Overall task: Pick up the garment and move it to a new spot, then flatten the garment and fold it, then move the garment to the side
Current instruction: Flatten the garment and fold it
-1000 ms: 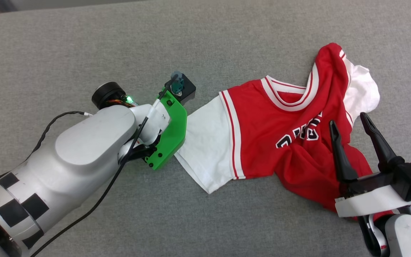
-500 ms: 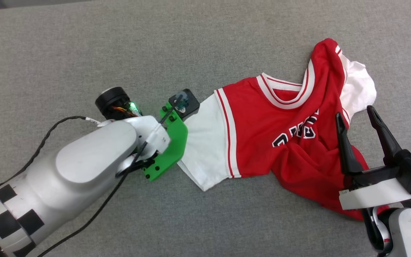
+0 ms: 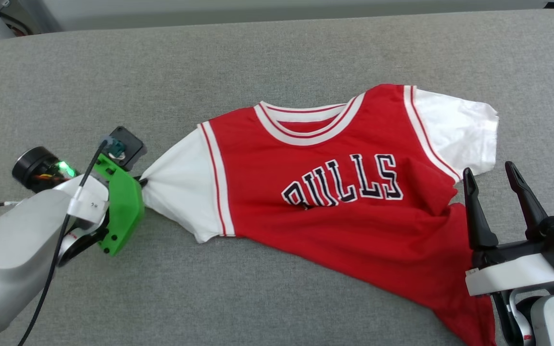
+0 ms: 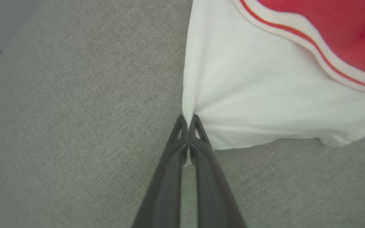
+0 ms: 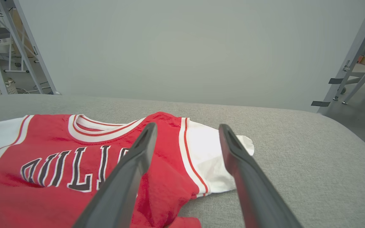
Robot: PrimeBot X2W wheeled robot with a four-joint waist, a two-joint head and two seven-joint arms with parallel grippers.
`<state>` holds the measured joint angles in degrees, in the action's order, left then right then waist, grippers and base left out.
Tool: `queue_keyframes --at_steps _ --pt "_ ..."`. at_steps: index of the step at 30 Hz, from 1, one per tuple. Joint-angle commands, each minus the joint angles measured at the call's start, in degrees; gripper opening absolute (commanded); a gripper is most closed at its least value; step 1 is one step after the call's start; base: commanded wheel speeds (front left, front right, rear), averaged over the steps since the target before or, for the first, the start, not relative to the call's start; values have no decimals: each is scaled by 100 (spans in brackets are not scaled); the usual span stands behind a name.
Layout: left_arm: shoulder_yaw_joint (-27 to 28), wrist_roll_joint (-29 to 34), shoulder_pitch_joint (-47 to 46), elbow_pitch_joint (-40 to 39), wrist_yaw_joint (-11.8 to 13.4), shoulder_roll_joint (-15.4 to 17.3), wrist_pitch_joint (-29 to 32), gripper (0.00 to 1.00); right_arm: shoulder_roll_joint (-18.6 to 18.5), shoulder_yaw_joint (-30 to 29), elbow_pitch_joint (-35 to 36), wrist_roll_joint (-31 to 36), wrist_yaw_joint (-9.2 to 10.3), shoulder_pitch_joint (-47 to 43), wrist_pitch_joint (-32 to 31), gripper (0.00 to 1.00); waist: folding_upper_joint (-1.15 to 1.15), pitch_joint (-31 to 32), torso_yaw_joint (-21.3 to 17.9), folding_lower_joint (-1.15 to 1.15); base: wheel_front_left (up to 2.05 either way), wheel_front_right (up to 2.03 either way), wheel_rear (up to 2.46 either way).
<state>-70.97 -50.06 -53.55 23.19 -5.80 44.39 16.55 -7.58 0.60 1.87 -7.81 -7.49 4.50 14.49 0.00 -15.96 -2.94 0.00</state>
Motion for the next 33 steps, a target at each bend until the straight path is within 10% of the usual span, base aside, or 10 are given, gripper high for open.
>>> queue_keyframes --at_steps 1,12,14,15,23,33 --pt "40 -91 142 98 66 84 -68 0 -10 -24 -30 -3 0 -76 51 100 0 11 19 0 0 0 0" --pt "176 -514 784 904 264 67 -553 0 -51 -132 -237 12 0 -150 51 100 0 81 15 0 0 0 0" --pt "262 -526 868 953 406 -51 -872 78 -86 -150 -256 7 0 -151 51 100 0 155 34 0 0 0 0" --pt "306 -495 912 969 514 -104 -1082 100 -134 -136 -256 17 0 -135 51 100 0 197 40 0 0 0 0" --pt "649 -117 1233 891 1516 -417 -2813 100 -772 -292 -43 29 0 379 -110 100 0 471 263 0 0 0 0" --pt "1946 1051 1857 -648 2951 -579 -3152 100 -2206 32 207 -457 0 1737 -1610 100 0 226 708 0 0 0 0"
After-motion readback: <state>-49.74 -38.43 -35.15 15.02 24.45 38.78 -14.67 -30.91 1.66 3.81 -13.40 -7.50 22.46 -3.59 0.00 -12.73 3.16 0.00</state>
